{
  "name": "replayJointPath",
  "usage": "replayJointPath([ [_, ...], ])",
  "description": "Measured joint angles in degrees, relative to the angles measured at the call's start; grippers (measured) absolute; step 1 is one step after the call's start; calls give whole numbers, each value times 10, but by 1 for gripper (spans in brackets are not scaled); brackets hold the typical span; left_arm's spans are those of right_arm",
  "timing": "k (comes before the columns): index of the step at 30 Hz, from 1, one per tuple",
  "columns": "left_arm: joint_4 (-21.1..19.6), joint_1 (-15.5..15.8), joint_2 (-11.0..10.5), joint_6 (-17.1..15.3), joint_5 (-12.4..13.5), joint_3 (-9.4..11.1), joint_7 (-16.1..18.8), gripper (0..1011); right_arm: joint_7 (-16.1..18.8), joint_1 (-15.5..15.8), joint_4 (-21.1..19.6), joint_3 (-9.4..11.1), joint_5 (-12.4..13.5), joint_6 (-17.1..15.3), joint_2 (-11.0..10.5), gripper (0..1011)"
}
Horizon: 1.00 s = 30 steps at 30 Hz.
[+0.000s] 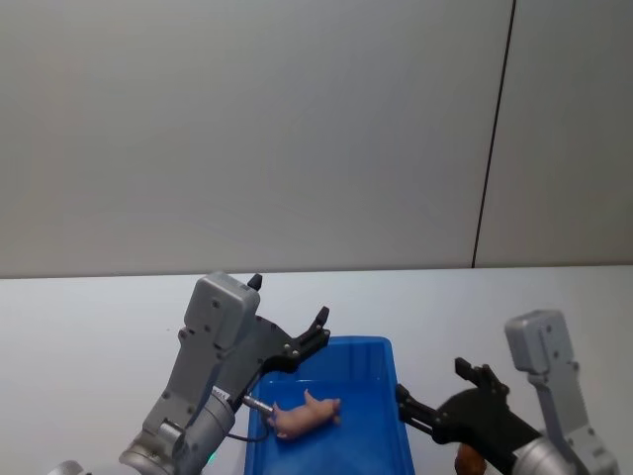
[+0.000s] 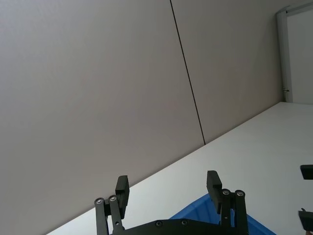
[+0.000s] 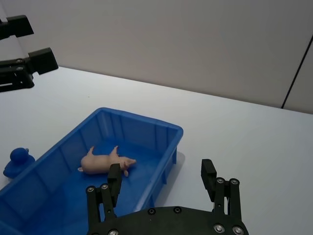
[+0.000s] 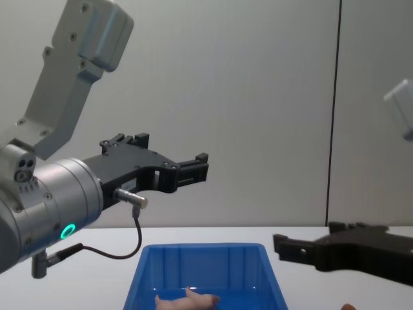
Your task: Pick up the two dolls from the table and place them into the box.
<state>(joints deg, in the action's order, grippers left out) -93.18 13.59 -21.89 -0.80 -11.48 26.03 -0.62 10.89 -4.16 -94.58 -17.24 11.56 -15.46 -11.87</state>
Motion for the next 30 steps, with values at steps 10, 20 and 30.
replayJointPath([
  [10, 0, 0, 0, 0, 0, 0, 0, 1001, -19, 38, -32, 4, 12, -3, -21, 1001],
  [20, 0, 0, 0, 0, 0, 0, 0, 1000, -38, 63, -42, 4, 13, -12, -31, 1001],
  [30, 0, 0, 0, 0, 0, 0, 0, 1001, -53, 68, -38, 7, 11, -28, -32, 1001],
])
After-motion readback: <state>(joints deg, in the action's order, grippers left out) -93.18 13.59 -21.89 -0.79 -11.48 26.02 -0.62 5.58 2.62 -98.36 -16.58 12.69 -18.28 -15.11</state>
